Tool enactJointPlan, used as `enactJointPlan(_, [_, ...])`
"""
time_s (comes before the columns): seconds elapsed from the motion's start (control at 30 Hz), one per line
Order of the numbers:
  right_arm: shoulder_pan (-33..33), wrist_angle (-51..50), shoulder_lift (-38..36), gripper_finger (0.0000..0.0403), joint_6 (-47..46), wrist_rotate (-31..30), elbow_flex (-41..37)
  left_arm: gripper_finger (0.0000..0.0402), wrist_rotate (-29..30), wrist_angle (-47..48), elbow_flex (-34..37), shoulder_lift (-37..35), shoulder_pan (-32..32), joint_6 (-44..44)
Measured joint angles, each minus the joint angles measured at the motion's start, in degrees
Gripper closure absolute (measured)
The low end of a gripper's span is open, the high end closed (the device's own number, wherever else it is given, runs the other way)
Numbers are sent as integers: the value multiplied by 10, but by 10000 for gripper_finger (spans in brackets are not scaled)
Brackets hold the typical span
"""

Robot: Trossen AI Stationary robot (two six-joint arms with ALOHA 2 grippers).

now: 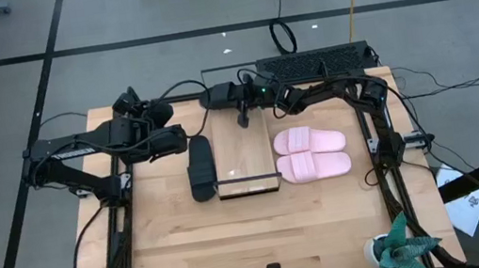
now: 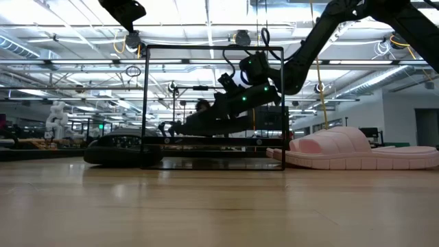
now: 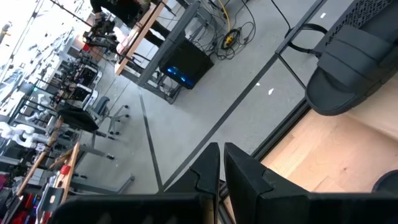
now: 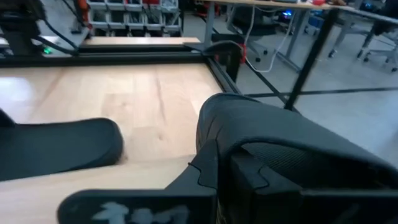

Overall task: Pick and place slides into the shelf
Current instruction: Put the left black slide on the shelf

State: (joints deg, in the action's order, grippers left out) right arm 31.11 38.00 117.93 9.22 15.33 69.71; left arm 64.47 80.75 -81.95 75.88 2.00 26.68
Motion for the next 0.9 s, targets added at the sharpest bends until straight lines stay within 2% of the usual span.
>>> enactJointPlan(0.47, [30,9,0,403,-44,31,0,371,1,0,0,0,0,-12])
enactJointPlan(0.9, [33,8,0,403,-46,41,0,371,1,0,0,0,0,-12])
